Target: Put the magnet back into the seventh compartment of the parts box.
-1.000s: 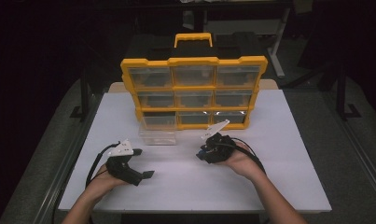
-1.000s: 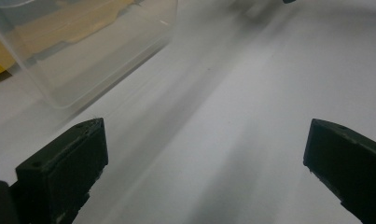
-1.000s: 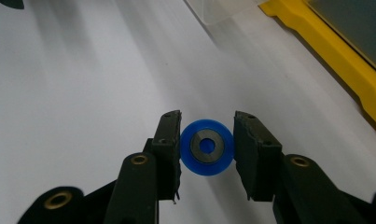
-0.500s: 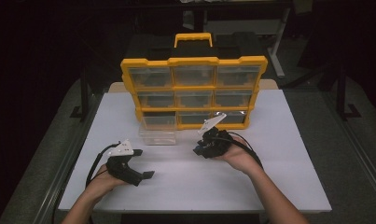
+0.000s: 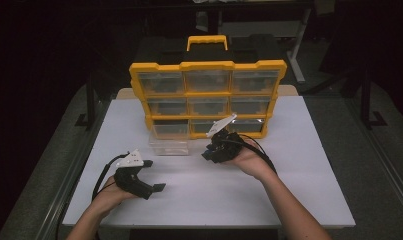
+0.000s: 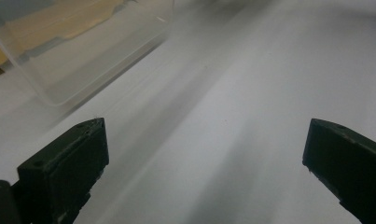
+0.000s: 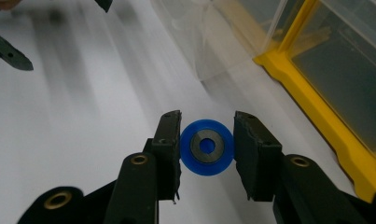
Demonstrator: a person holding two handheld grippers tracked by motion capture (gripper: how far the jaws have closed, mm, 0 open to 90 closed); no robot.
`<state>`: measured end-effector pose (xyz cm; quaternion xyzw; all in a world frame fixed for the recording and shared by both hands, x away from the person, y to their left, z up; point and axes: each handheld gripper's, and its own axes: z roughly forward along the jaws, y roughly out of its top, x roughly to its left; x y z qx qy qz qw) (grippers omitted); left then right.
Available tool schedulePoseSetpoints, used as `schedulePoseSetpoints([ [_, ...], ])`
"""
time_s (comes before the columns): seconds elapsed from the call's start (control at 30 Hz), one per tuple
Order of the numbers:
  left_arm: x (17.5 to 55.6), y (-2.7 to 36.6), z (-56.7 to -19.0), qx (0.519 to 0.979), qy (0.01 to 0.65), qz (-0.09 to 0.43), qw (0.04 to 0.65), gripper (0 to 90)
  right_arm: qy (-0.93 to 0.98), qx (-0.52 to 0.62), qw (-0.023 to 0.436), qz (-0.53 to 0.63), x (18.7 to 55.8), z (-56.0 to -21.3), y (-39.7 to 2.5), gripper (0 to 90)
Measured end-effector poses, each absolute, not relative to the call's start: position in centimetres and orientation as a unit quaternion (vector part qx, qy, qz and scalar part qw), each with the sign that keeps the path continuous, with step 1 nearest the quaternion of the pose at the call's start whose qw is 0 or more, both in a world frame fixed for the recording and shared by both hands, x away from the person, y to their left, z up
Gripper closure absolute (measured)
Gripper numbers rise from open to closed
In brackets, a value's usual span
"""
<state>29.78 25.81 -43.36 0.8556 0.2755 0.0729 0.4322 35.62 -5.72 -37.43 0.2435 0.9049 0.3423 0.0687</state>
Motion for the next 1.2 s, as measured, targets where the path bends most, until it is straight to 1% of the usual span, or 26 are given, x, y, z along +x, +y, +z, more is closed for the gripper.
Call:
schedulePoseSetpoints([
  [0.1,29.8,25.8,-43.3,0.856,0.276,0.073,0.431,0.2,0.902,0.247,0.06,0.348,35.8,-37.1,-5.4,61.4],
  [0.13,29.8,25.8,-43.3,0.858,0.274,0.074,0.427,0.2,0.904,0.242,0.068,0.345,36.0,-37.0,-5.3,61.4],
  [0.47,29.8,25.8,-43.3,0.856,0.275,0.075,0.431,0.2,0.9,0.245,0.065,0.353,36.6,-35.8,-4.4,61.4],
  [0.7,29.8,25.8,-43.3,0.856,0.275,0.075,0.432,0.2,0.899,0.236,0.076,0.362,37.5,-35.0,-3.7,61.4],
  [0.73,29.8,25.8,-43.3,0.856,0.275,0.075,0.432,0.2,0.897,0.243,0.069,0.364,37.5,-34.8,-3.6,61.4],
  [1.2,29.8,25.8,-43.3,0.856,0.274,0.075,0.432,0.1,0.893,0.243,0.075,0.37,38.6,-33.7,-1.9,61.3],
])
